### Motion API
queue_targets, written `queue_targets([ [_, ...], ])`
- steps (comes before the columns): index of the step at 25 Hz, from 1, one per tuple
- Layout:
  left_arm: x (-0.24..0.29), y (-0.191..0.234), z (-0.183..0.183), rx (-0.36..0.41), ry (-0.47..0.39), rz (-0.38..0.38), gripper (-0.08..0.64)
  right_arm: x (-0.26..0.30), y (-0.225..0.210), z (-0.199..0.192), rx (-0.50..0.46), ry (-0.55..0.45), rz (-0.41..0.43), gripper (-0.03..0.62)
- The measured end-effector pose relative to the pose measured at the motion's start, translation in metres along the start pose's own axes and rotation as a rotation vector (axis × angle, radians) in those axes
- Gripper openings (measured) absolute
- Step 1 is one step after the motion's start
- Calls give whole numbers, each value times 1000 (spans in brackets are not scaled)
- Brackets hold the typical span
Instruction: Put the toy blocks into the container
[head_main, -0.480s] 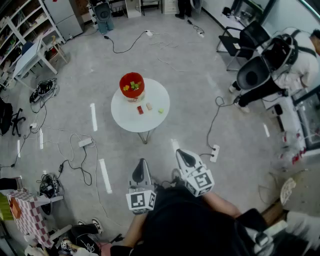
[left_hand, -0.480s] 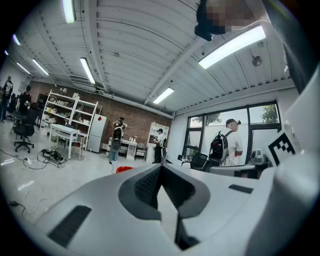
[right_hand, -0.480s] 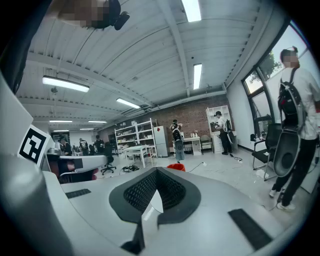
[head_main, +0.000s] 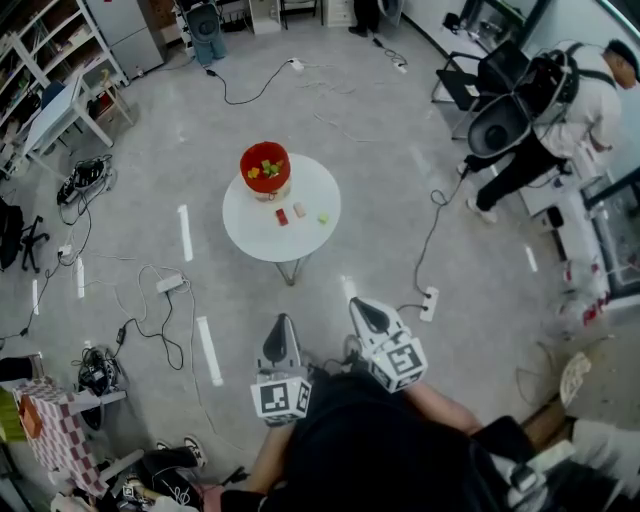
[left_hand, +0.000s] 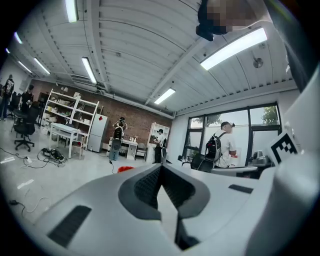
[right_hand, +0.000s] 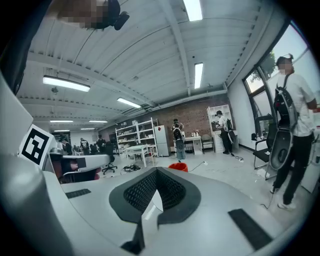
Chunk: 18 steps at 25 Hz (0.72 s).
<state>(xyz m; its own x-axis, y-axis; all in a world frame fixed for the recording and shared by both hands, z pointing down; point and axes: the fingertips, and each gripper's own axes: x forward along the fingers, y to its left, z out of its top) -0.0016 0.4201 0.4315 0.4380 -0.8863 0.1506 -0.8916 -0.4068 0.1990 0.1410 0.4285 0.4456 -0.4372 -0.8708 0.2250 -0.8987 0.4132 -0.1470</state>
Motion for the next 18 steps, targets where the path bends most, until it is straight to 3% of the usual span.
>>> queue_targets([
  [5, -4, 10, 2, 6, -10, -5, -2, 4, 7, 0, 26, -5, -3, -3],
  [13, -14, 35, 1, -1, 0, -35, -2, 15, 11, -4, -12, -6, -99, -3],
  [18, -14, 45, -12, 1, 21, -60, -2, 26, 28, -16, 14, 18, -107, -3],
])
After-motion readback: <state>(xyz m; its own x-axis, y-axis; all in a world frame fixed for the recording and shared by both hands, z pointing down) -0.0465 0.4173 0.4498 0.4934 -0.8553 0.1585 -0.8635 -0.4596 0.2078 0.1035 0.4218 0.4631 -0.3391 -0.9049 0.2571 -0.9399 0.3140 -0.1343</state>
